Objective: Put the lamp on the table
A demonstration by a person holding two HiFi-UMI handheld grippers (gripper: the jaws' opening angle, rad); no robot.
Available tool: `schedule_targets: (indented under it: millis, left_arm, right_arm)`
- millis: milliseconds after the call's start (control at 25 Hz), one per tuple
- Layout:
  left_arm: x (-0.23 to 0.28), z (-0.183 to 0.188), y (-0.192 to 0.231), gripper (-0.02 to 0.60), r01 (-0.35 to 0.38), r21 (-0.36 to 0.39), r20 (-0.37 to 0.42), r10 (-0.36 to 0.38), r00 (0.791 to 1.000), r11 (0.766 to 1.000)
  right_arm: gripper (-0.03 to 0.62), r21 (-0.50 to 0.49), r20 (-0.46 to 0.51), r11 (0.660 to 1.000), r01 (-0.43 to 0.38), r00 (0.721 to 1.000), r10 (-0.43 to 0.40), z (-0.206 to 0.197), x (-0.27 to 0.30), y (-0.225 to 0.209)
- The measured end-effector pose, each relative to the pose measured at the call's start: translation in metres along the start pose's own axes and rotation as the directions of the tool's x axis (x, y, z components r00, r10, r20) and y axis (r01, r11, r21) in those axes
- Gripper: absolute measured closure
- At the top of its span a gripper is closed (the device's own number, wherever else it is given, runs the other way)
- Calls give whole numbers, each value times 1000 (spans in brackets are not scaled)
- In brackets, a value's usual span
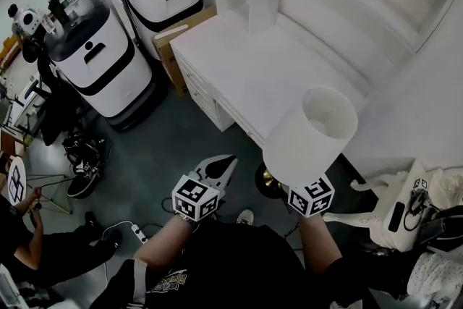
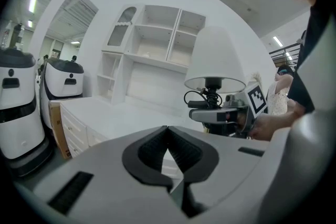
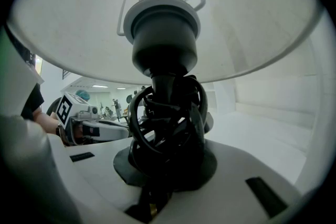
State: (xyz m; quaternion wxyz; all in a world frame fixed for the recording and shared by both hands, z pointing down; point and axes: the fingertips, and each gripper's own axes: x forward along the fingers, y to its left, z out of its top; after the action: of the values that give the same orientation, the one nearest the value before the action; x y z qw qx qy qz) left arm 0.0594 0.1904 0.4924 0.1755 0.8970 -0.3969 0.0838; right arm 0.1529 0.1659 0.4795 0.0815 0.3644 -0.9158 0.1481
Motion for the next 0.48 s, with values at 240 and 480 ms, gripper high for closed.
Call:
schedule_targets:
  millis: [240,480]
  left_arm:
    - [-4,2,6,574,-6,-2,0,6,1000,1000]
    - [-7,1,11,574,-8,-1,-5,8,1000,1000]
  right_arm:
    - [532,0,2,1000,-3,1000,3,4,7,3]
    - [533,5,5,1000,-1,1000,1,5,13,3]
